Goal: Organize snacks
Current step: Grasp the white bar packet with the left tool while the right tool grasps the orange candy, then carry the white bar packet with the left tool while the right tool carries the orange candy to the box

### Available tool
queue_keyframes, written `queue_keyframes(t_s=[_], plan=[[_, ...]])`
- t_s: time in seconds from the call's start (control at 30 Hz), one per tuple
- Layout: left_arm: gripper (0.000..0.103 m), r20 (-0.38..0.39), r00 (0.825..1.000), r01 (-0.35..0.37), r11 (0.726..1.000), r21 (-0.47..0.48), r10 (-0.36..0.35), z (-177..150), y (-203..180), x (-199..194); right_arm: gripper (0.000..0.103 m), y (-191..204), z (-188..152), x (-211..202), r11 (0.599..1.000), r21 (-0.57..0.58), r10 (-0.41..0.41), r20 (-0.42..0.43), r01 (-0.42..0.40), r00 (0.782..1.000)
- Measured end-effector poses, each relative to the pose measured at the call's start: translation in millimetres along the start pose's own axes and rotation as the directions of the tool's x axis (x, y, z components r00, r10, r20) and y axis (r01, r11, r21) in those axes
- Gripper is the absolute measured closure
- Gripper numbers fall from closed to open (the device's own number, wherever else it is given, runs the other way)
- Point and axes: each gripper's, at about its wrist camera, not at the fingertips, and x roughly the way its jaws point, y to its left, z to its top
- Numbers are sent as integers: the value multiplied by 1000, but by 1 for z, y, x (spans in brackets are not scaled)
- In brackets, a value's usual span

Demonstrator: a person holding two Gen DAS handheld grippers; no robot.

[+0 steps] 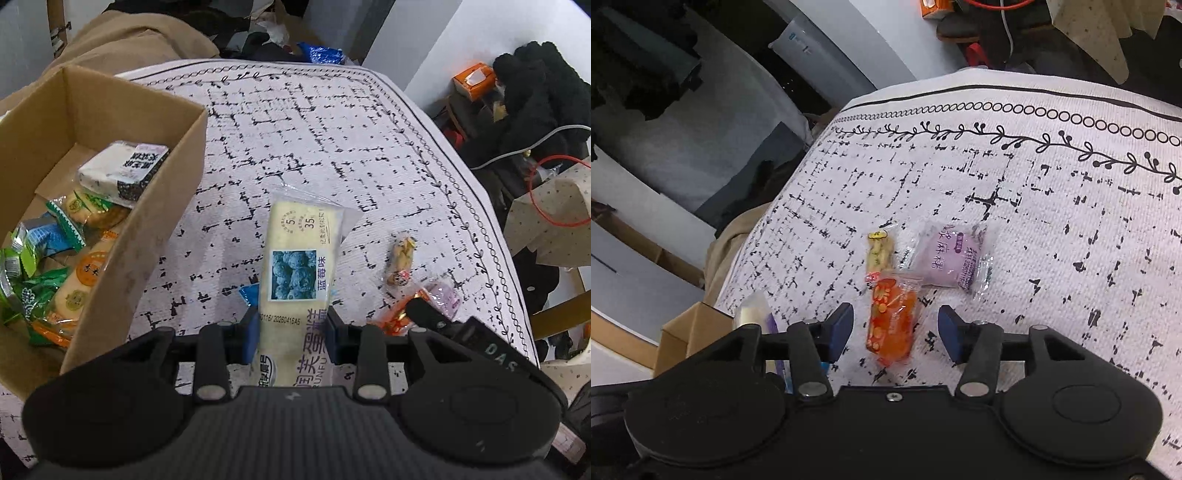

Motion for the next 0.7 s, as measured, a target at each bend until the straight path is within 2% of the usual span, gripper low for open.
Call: queue_keyframes(t_s=[0.1,0.17,0.2,0.23,0.37,0.7], plan=[[68,-6,1000,-2,1000,3,2,2,0,3,52,0,-1,8,1000,3,4,-10,-4,1000],[68,-4,1000,-3,1000,6,3,3,1,3,62,5,-2,14,1000,-19,3,-8,-3,1000],[68,-2,1000,-3,1000,8,3,4,0,3,78,7,-2,18,1000,-27,5,-16,-5,1000],[68,1,1000,-4,1000,9,4,5,1,2,80,8,-2,22,999,-32,3,-33,-4,999],[68,12,1000,-5,1000,12,5,7,2,-4,82,14,-4,17,999,-51,-7,-50,4,999],[68,66,998,9,1000,-4,-9,15,10,-34,82,36,0,-12,996,-83,43,-12,-44,999]])
